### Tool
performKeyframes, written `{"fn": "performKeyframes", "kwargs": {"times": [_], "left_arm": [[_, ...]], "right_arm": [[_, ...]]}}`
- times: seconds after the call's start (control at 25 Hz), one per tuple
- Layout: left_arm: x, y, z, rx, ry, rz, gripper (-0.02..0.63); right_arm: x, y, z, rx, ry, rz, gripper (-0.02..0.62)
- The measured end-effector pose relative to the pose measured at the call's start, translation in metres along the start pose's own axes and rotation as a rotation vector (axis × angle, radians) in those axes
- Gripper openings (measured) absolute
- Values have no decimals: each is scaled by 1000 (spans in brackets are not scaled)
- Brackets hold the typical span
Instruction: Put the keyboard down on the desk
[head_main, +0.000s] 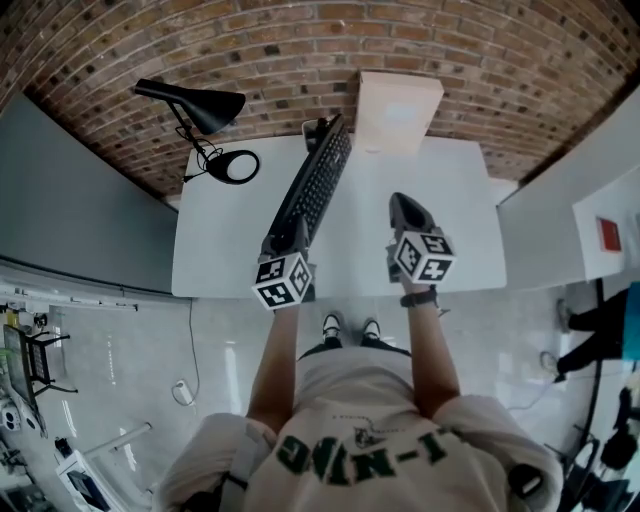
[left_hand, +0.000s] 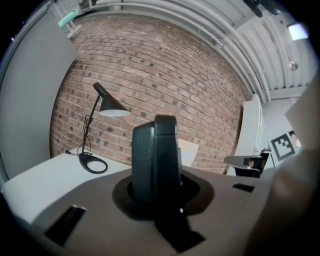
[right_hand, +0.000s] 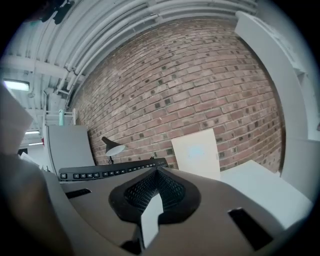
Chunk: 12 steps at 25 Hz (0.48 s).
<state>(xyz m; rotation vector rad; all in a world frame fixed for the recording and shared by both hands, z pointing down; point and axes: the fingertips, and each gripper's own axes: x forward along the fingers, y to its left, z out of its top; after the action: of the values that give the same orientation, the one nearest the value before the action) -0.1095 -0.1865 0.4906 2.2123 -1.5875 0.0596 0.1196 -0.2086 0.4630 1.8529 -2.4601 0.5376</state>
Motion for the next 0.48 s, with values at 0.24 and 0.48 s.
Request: {"fn": "performKeyframes", "kwargs": {"times": [0.24, 0.48], "left_arm": [[8, 18, -21, -75, 65, -50, 71], [24, 37, -37, -197, 116, -118, 71]], "right_arm": [[8, -7, -7, 23, 13, 28, 2], [9, -24, -16, 26, 41, 14, 2]]}}
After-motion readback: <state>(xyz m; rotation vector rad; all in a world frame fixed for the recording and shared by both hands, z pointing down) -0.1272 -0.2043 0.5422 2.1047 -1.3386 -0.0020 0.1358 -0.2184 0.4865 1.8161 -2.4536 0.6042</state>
